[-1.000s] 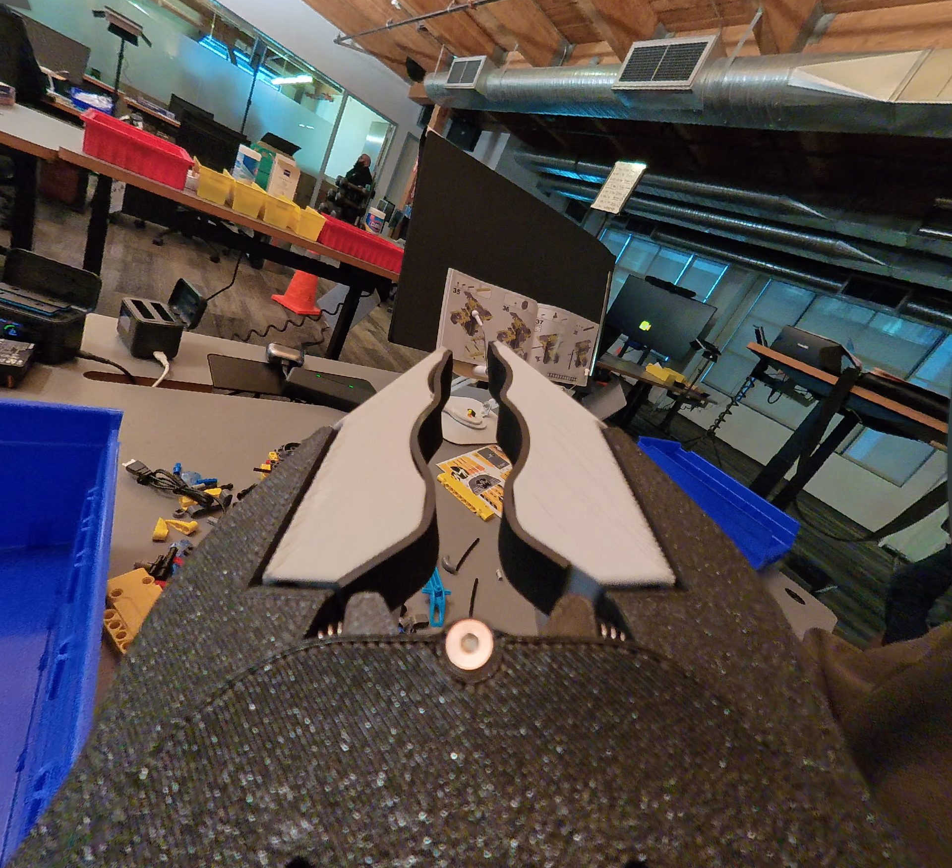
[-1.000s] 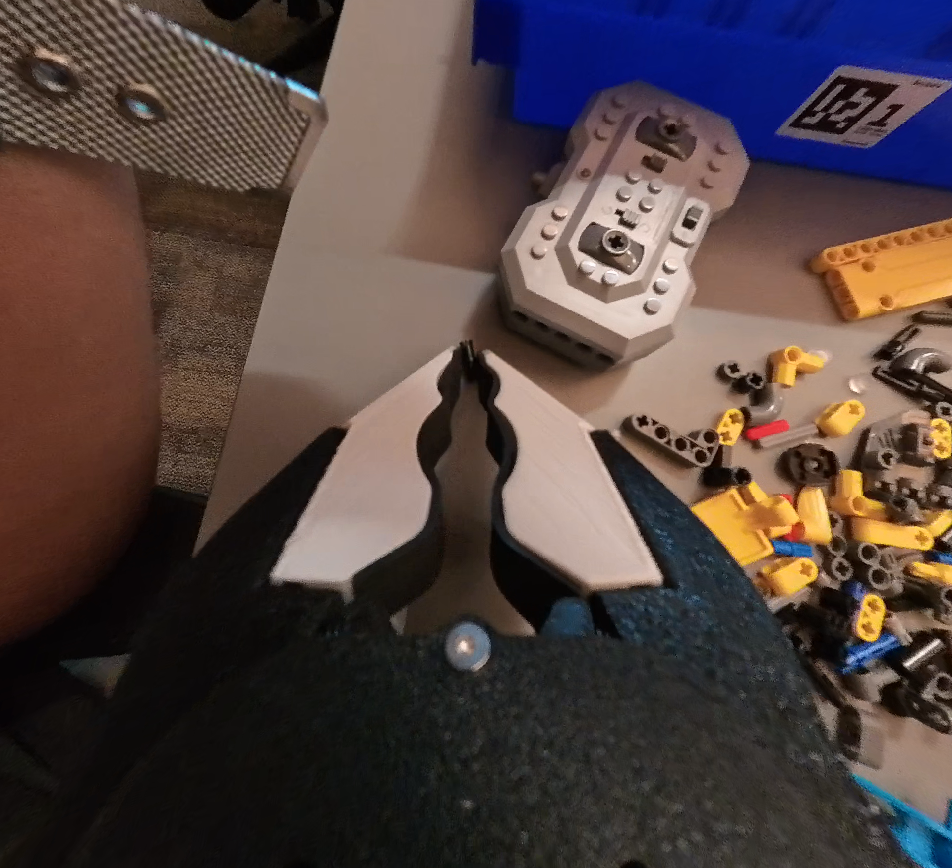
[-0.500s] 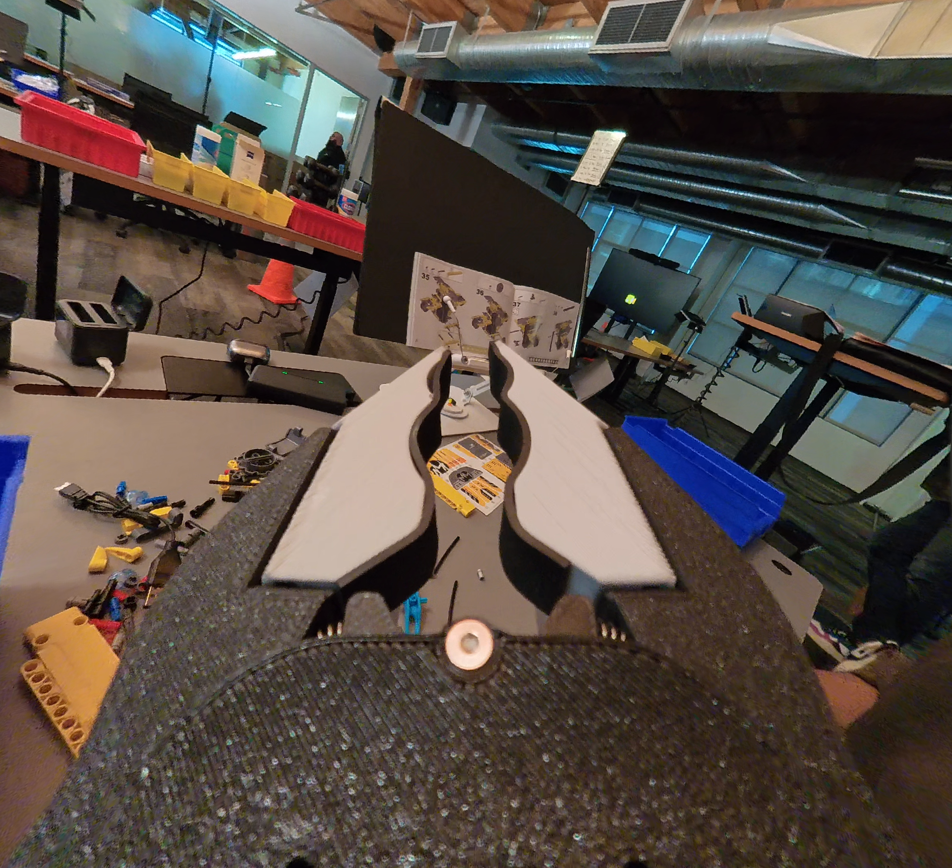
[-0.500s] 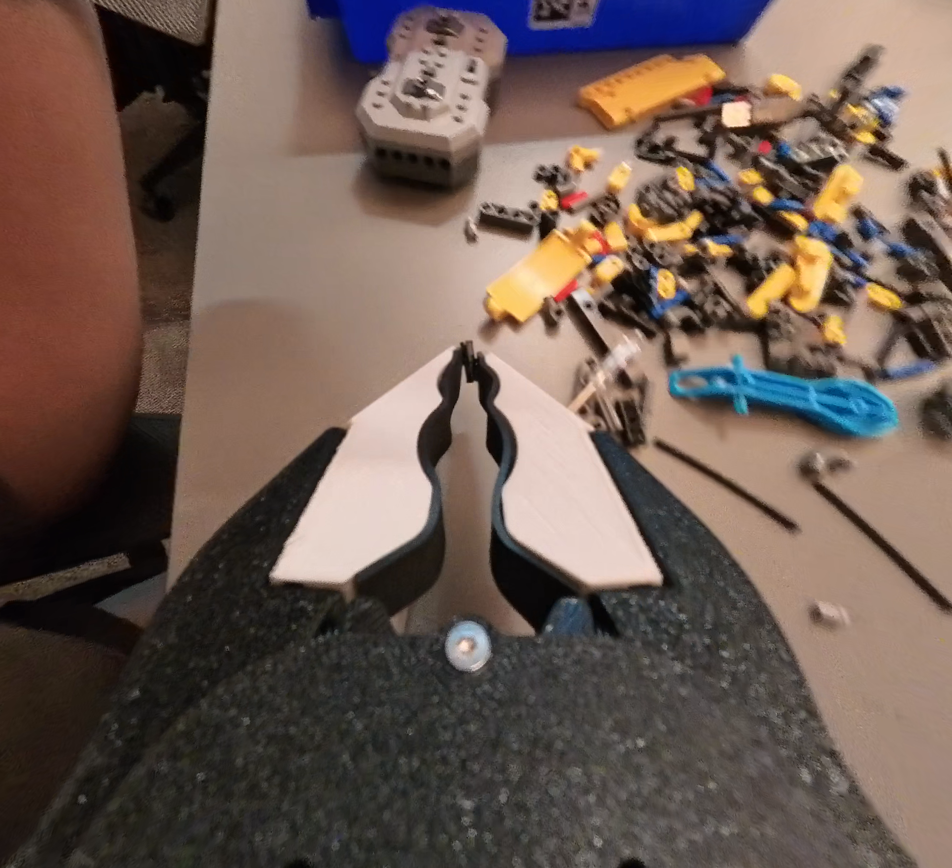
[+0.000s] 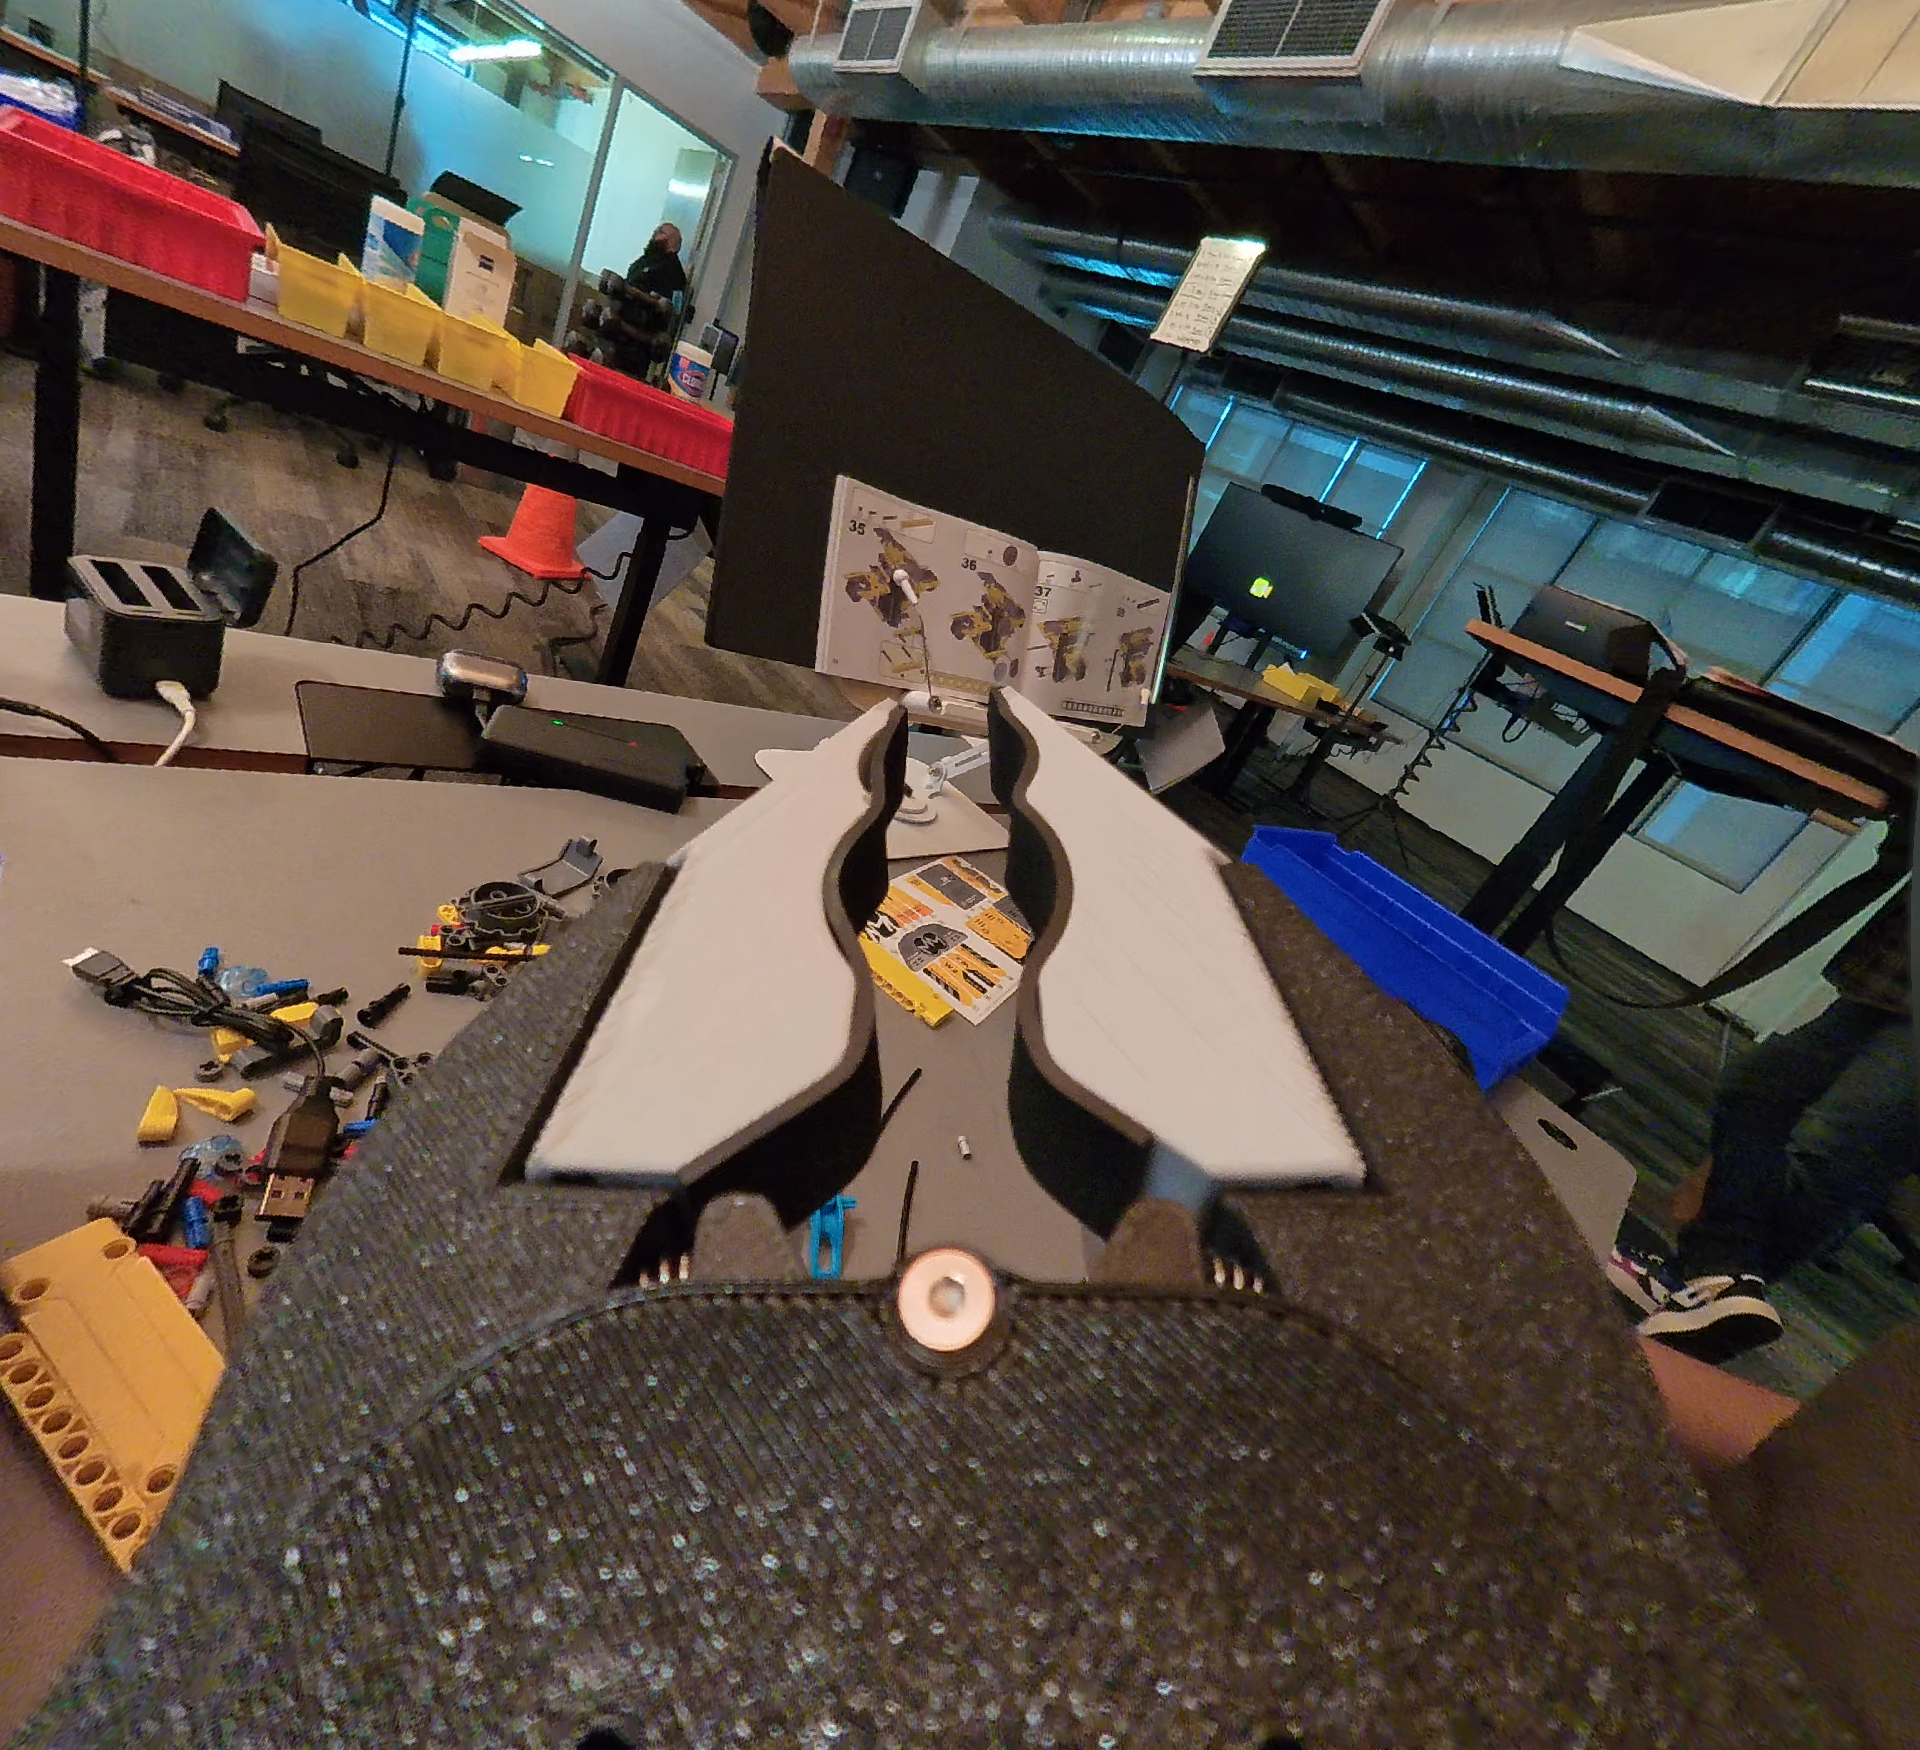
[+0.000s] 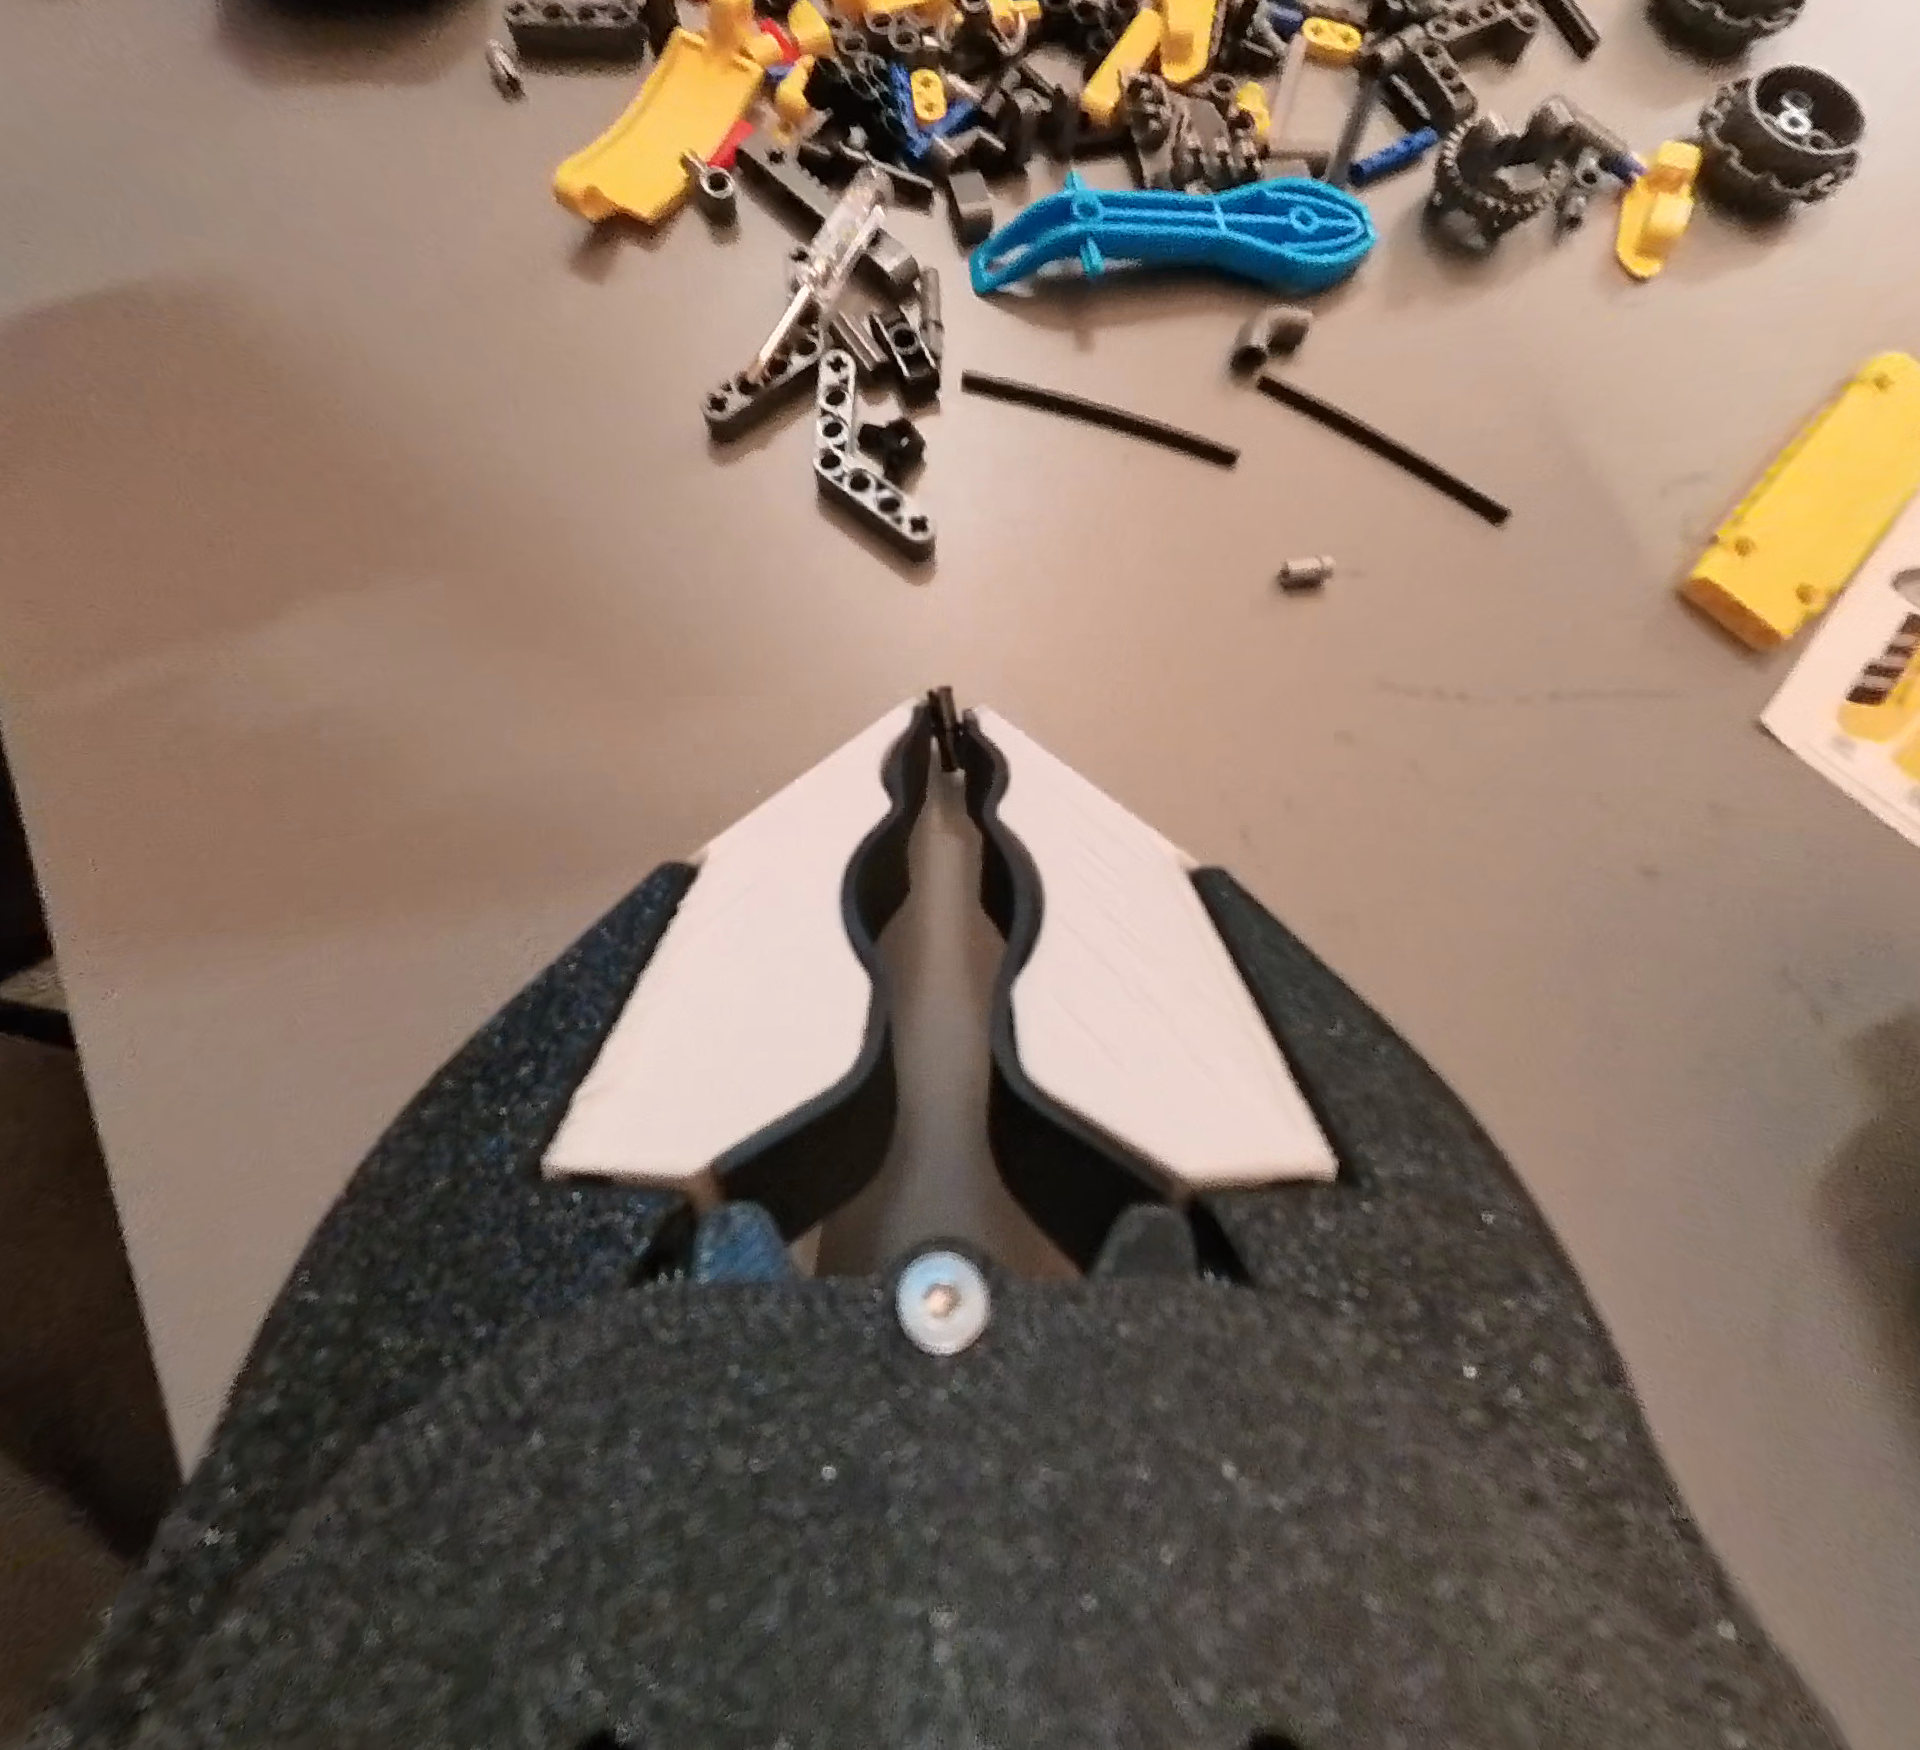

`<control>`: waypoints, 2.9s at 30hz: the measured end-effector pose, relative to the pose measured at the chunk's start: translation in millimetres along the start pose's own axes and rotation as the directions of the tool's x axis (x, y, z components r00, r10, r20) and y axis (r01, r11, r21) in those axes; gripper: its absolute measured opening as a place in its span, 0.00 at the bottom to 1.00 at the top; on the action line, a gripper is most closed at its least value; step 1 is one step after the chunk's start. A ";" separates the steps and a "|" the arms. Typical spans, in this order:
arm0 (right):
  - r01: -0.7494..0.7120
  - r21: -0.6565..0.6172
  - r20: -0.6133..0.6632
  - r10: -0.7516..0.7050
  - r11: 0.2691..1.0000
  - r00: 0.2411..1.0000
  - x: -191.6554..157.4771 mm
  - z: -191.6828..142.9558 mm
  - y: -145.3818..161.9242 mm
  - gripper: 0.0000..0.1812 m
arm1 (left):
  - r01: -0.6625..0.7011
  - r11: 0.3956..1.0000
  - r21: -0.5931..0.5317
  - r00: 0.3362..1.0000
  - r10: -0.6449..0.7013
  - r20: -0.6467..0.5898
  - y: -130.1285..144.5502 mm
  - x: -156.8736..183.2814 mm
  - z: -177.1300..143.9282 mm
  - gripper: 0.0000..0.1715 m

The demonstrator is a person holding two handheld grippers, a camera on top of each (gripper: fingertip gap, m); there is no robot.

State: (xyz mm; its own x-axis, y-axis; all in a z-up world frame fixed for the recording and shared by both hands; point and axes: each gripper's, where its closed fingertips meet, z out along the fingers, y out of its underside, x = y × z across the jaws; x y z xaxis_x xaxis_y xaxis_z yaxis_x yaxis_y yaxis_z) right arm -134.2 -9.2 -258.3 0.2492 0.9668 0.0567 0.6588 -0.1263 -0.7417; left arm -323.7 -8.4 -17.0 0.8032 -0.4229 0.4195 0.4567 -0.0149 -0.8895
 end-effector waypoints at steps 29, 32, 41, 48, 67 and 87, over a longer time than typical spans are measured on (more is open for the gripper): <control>0.116 0.111 -0.084 -0.107 0.987 0.991 9.0 -46.3 3.0 0.02 | -0.120 0.983 -0.139 0.992 0.112 -0.063 36.1 54.7 56.1 0.09; 0.069 0.212 -0.135 -0.041 0.975 0.990 37.5 -88.1 6.7 0.02 | -0.174 0.971 -0.165 0.983 0.161 -0.086 58.2 78.9 85.1 0.09; 0.028 0.471 -0.251 0.103 0.882 0.962 127.5 -190.9 51.7 0.02 | -0.316 0.887 -0.336 0.927 0.213 -0.309 225.8 184.4 158.3 0.07; -0.164 0.630 -0.019 0.226 0.759 0.974 133.7 -215.8 55.5 0.02 | -0.190 0.877 -0.441 0.921 0.005 -0.389 275.4 222.7 180.3 0.11; 0.023 0.512 -0.345 0.181 0.859 0.921 155.0 -208.7 82.3 0.02 | -0.114 0.872 -0.476 0.774 -0.223 -0.593 270.0 242.3 172.7 0.14; 0.200 0.512 -0.219 -0.098 0.835 0.971 86.2 -181.9 57.4 0.02 | -0.277 0.830 -0.485 0.881 0.017 -0.473 309.3 215.0 155.8 0.17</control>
State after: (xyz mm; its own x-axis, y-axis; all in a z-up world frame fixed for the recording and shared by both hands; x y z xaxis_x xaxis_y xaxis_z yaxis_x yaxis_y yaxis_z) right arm 54.2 26.5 -174.4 0.3331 0.9021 0.2743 0.2363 0.2018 -0.9505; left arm 49.9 37.2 -173.7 0.5345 -0.8015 0.2683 -0.0286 -0.3344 -0.9420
